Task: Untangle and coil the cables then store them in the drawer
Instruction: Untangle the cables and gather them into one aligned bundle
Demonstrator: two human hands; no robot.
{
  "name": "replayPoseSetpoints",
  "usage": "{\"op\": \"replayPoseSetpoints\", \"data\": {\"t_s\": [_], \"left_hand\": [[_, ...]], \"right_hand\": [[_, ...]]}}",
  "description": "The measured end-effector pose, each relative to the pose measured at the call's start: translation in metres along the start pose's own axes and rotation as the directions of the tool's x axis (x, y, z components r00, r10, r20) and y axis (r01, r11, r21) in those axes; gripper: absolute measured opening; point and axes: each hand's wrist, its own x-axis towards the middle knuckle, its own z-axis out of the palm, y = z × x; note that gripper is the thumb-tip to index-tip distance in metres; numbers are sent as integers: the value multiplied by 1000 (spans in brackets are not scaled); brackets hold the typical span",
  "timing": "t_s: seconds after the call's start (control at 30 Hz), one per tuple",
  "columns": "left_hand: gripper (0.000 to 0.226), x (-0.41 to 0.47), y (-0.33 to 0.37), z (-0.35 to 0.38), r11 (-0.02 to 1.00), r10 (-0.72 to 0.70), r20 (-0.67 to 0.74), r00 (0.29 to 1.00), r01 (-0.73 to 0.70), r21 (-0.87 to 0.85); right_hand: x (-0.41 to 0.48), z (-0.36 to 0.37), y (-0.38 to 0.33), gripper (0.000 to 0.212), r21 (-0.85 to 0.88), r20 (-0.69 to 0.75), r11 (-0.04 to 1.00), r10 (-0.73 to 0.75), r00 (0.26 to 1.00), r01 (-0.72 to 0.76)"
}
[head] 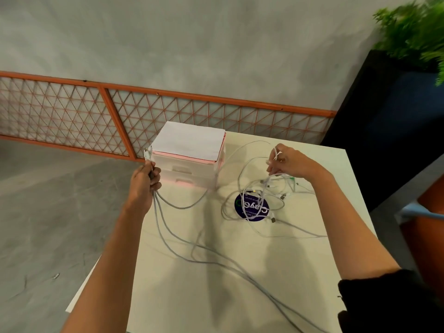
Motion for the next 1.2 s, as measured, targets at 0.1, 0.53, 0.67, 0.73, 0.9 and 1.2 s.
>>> {"op": "replayPoseSetpoints", "data": {"t_s": [0.1, 0.53, 0.67, 0.73, 0.9, 1.2], "left_hand": [[31, 1, -3, 3, 1000, -12, 29, 1000, 12, 7], [33, 0, -2, 4, 999, -19, 49, 999, 17, 36], [32, 3, -5, -3, 998, -9, 68, 998, 5, 63], [32, 3, -5, -1, 998, -8, 59, 998, 4, 64], [33, 0, -4, 6, 998, -33, 49, 998, 31, 47], [24, -21, -4, 43, 966, -38, 304, 952, -43, 256]], "right_hand": [[-2, 2, -1, 12, 121, 77, 993, -17, 997, 8], [3, 5, -16, 22, -73, -278, 984, -179, 944, 165], [5, 0, -21, 23, -134, -524, 964, -264, 810, 228], [3, -1, -29, 20, -136, -493, 949, -313, 812, 283], [-1, 10, -41, 24, -253, -130, 921, -335, 933, 296], [-6, 46, -52, 20, -132, 307, 952, -225, 925, 275]]}}
